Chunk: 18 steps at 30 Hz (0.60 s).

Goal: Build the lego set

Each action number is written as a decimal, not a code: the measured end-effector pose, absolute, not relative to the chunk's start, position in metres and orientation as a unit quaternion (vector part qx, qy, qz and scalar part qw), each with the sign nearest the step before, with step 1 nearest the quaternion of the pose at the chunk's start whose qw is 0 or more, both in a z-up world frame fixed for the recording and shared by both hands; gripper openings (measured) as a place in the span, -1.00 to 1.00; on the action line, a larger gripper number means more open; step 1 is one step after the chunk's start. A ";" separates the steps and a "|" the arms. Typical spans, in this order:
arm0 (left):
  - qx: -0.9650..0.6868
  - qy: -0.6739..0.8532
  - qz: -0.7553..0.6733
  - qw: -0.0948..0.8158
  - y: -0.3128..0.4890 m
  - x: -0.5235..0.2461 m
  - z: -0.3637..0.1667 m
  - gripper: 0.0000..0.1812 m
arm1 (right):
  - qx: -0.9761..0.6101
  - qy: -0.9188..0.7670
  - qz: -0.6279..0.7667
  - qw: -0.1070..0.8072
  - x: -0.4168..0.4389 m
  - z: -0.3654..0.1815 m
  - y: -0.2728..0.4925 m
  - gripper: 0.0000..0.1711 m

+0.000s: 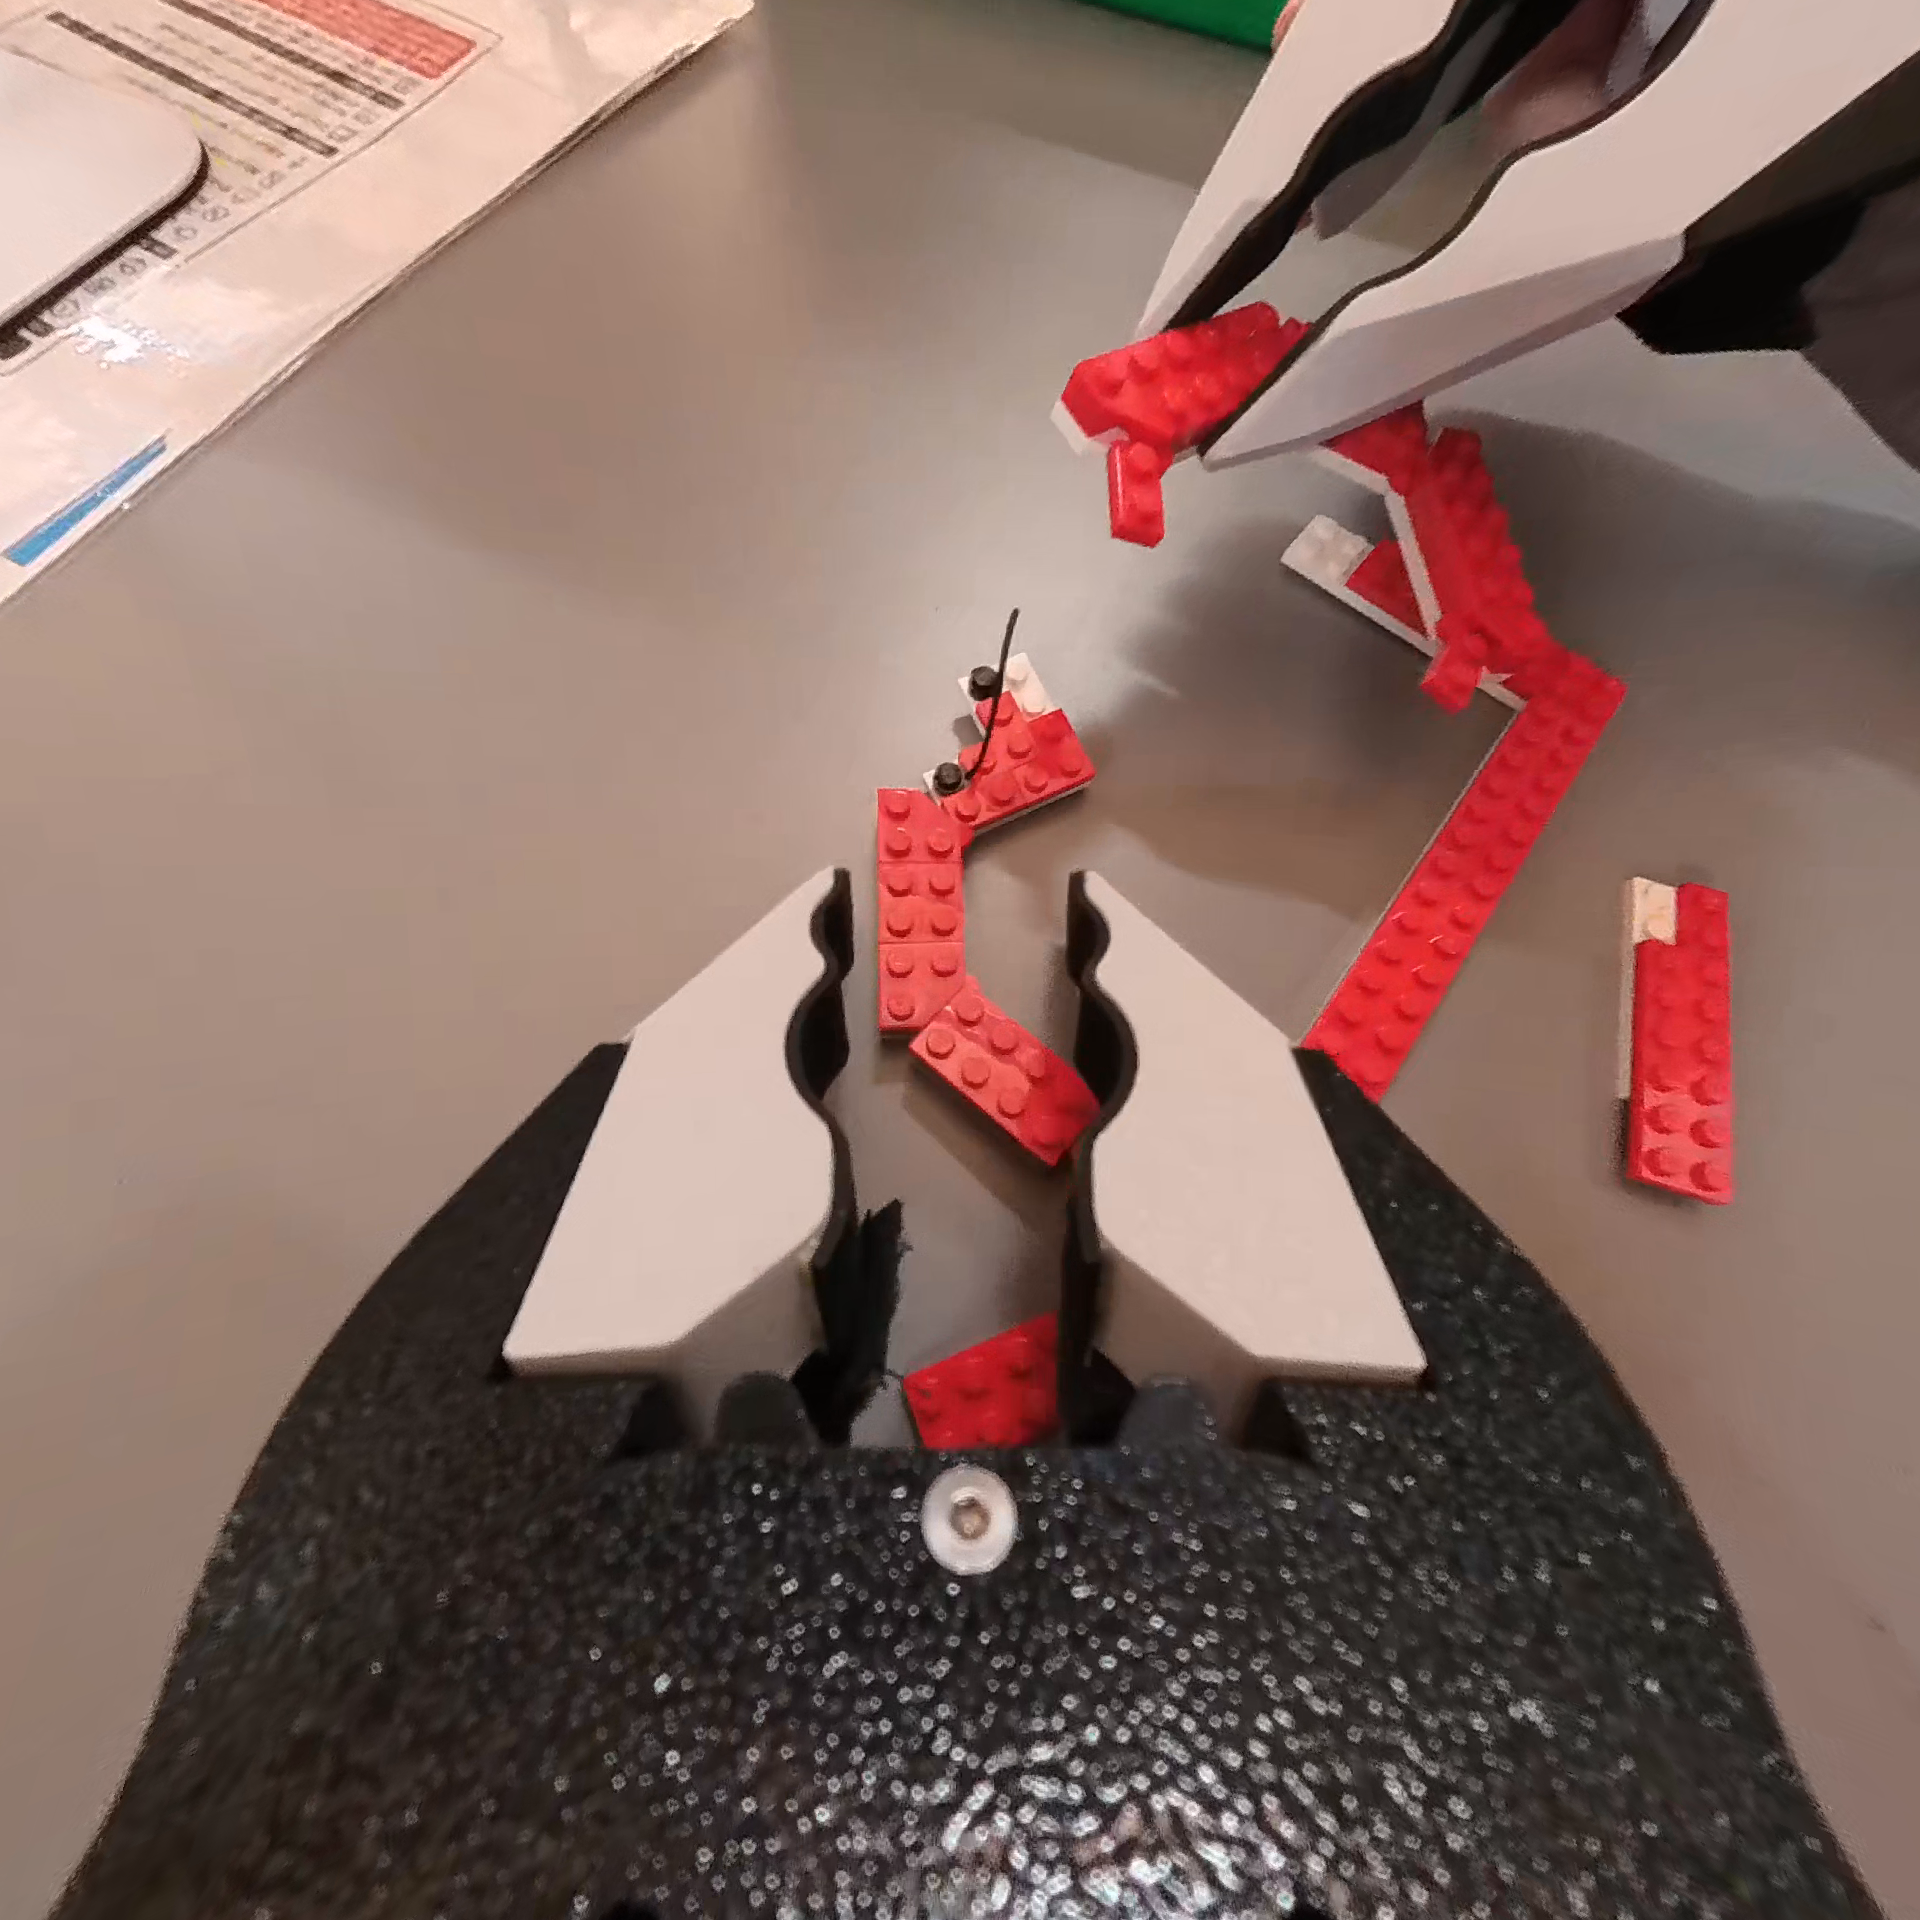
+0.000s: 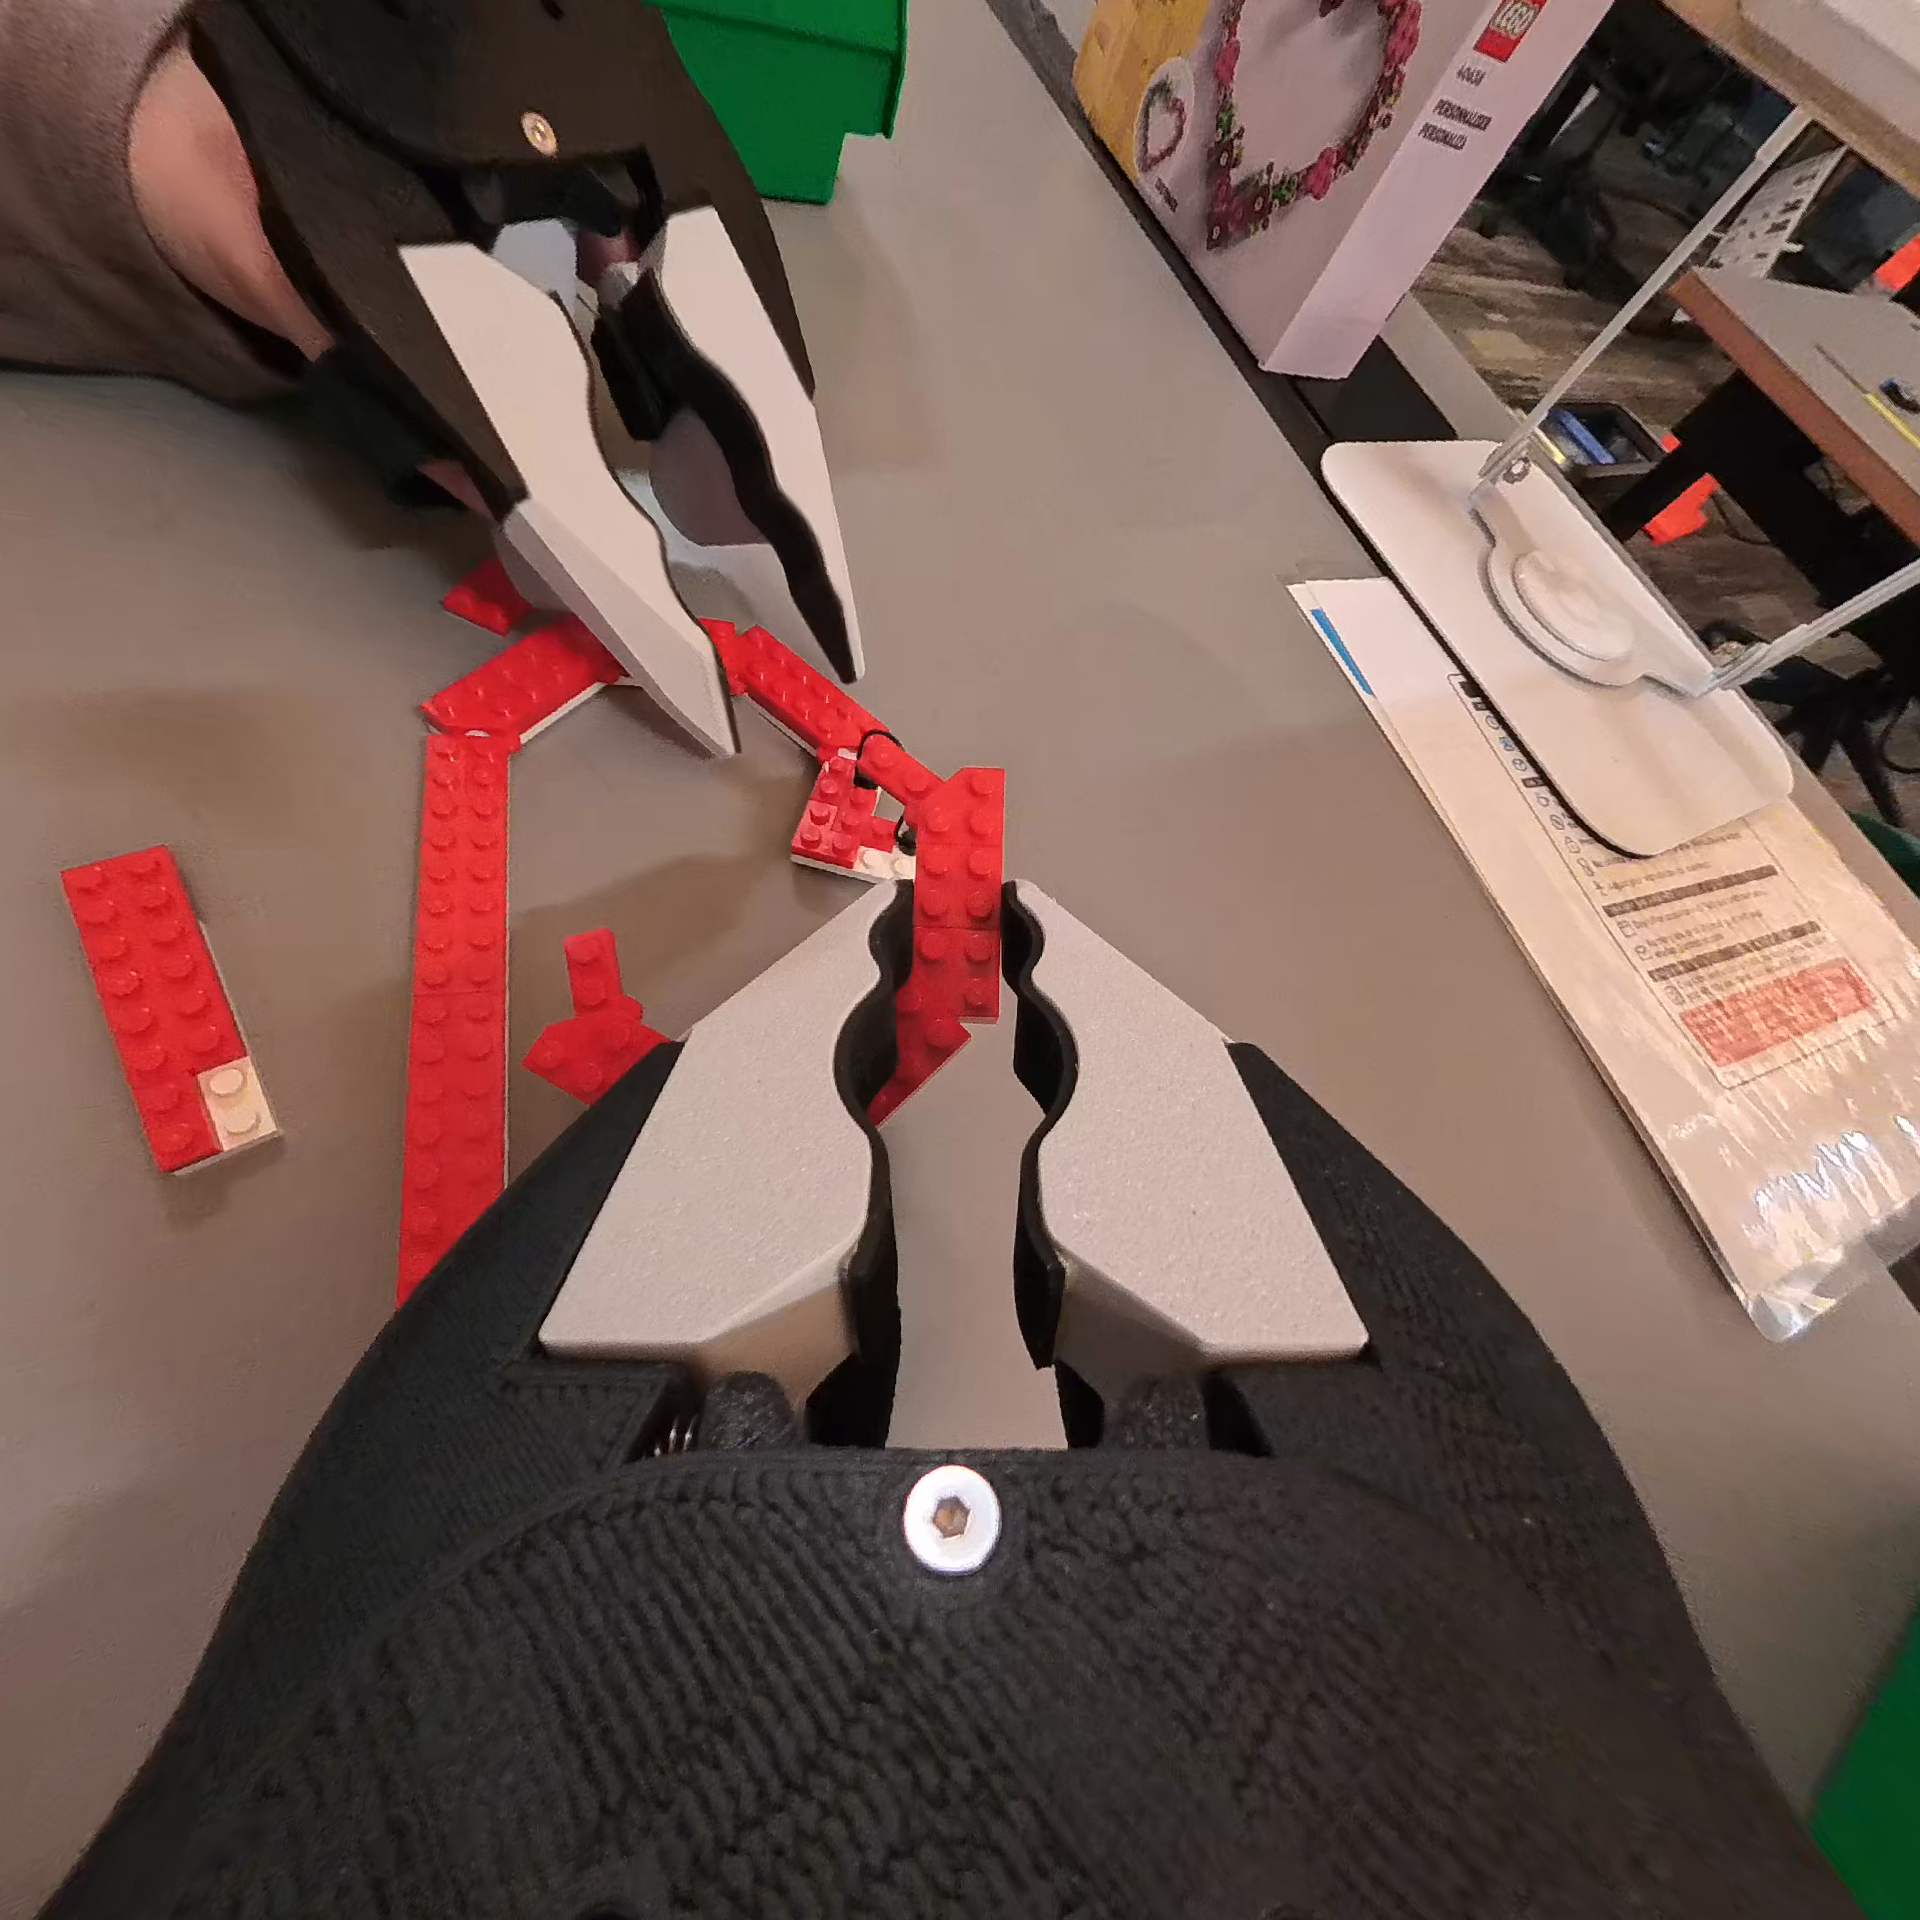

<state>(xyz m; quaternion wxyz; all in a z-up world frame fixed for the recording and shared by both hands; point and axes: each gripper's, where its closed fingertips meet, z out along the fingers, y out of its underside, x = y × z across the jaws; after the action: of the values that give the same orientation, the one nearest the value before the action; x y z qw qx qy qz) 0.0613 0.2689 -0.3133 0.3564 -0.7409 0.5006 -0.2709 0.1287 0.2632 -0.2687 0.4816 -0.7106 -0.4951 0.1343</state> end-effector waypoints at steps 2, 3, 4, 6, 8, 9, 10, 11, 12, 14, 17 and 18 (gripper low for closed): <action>-0.745 0.500 -0.264 0.354 0.271 0.061 -0.316 -0.59 | -0.712 -0.495 0.134 0.479 0.129 -0.270 0.263 -0.83; -0.746 0.500 -0.261 0.354 0.271 0.061 -0.317 -0.60 | -0.713 -0.495 0.135 0.478 0.129 -0.270 0.263 -0.83; -0.746 0.501 -0.259 0.353 0.272 0.061 -0.318 -0.61 | -0.715 -0.495 0.135 0.475 0.129 -0.271 0.263 -0.83; -0.743 0.507 -0.250 0.359 0.273 0.062 -0.318 -0.62 | -0.718 -0.495 0.134 0.470 0.129 -0.273 0.263 -0.83; -0.733 0.515 -0.249 0.368 0.272 0.066 -0.316 -0.64 | -0.721 -0.495 0.131 0.467 0.130 -0.274 0.263 -0.83; -0.731 0.517 -0.247 0.371 0.272 0.067 -0.314 -0.63 | -0.721 -0.496 0.131 0.466 0.129 -0.275 0.264 -0.83; -0.728 0.519 -0.244 0.375 0.273 0.068 -0.313 -0.60 | -0.722 -0.496 0.131 0.464 0.129 -0.276 0.264 -0.83; -0.726 0.522 -0.242 0.378 0.274 0.069 -0.312 -0.60 | -0.724 -0.495 0.130 0.463 0.130 -0.276 0.264 -0.83; -0.725 0.523 -0.243 0.377 0.275 0.071 -0.312 -0.59 | -0.725 -0.495 0.130 0.461 0.130 -0.277 0.264 -0.83; -0.720 0.529 -0.257 0.368 0.273 0.074 -0.311 -0.57 | -0.727 -0.495 0.127 0.459 0.132 -0.278 0.264 -0.83; -0.713 0.533 -0.293 0.349 0.268 0.081 -0.309 -0.54 | -0.730 -0.492 0.125 0.457 0.134 -0.279 0.265 -0.83; -0.712 0.537 -0.298 0.341 0.267 0.083 -0.309 -0.54 | -0.730 -0.492 0.126 0.458 0.134 -0.279 0.265 -0.83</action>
<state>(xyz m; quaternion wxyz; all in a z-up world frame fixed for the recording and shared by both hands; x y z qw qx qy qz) 0.0828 0.2670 -0.3087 0.3409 -0.7116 0.5371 -0.2984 0.1344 0.2653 -0.2786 0.4579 -0.7300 -0.4916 0.1257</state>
